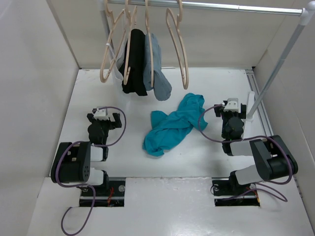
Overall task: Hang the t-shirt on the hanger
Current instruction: Grab a hanger with the right arm
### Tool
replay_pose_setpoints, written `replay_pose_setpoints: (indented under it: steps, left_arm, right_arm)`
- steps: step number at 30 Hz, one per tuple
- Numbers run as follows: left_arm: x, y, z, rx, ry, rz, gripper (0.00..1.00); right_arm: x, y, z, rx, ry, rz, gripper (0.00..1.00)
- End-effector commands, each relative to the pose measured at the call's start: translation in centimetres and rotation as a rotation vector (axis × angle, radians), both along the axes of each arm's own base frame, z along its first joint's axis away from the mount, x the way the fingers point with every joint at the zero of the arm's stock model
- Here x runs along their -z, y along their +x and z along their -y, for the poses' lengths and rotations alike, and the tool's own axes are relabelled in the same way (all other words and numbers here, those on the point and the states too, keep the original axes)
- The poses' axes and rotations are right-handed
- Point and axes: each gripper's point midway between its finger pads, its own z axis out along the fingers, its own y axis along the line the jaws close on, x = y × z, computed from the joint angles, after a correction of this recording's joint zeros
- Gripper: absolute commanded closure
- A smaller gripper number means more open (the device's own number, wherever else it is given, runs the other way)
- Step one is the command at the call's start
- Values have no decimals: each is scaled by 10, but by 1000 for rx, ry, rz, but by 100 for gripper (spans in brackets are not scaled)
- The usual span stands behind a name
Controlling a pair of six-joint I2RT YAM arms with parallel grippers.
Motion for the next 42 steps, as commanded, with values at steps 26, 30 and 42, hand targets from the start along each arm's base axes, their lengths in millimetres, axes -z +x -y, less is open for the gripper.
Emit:
replay_pose_setpoints:
  steps: [26, 30, 42]
  left_arm:
    - [-205, -111, -41, -105, 369, -15, 0]
    - [-285, -134, -26, -55, 326, 89, 0]
    - [-376, -134, 57, 418, 185, 30, 10]
  right_arm:
    - [-107, 6, -9, 49, -90, -28, 1]
    - [-132, 2, -19, -7, 77, 38, 1]
    - [-125, 2, -65, -326, 204, -266, 1]
